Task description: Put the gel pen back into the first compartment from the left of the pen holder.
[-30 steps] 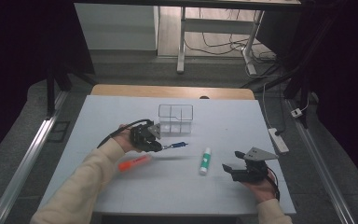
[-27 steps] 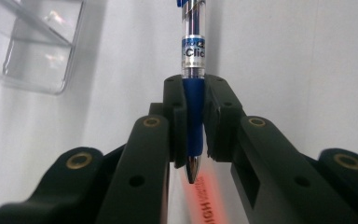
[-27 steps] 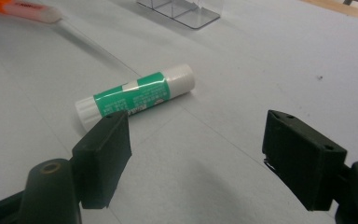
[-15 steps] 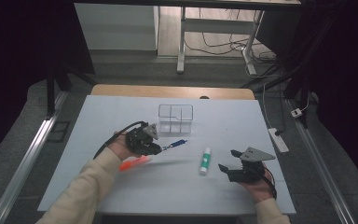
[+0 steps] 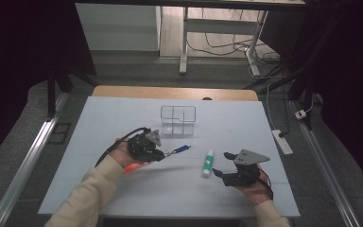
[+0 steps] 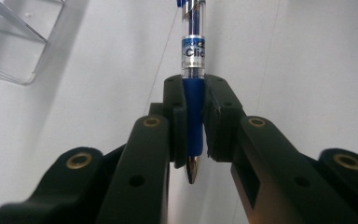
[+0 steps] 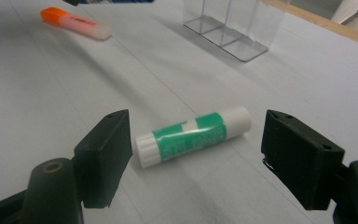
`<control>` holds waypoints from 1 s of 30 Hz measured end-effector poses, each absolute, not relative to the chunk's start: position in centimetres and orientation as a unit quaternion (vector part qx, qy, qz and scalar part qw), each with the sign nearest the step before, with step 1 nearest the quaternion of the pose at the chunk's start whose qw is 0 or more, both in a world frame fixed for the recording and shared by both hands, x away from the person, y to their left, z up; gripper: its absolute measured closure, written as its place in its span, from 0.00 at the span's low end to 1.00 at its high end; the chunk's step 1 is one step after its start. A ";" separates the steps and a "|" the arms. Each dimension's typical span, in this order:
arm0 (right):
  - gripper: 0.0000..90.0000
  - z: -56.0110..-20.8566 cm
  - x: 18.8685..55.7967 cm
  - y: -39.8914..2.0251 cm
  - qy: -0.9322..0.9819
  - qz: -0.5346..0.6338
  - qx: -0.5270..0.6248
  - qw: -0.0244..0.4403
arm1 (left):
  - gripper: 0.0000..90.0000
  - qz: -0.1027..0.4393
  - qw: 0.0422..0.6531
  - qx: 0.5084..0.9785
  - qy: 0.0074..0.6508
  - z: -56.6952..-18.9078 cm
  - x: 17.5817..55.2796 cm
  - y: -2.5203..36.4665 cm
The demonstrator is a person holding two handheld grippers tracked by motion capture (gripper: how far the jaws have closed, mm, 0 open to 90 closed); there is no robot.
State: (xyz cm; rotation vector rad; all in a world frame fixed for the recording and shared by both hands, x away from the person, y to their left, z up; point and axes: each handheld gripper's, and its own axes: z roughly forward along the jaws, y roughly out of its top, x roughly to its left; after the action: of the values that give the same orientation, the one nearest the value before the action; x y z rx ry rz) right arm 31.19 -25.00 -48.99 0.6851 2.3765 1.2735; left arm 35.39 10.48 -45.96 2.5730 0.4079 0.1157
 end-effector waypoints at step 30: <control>0.40 -47.0 32.1 -14.2 0.899 0.397 0.111 0.147 | 0.88 0.005 0.229 0.965 0.129 -47.1 35.3 7.2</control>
State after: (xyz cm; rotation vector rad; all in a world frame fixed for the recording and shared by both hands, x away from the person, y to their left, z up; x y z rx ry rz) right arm 32.06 -14.23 -47.04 0.3192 2.5888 1.1415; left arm 35.26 7.24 -47.15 2.6558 0.3543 0.0136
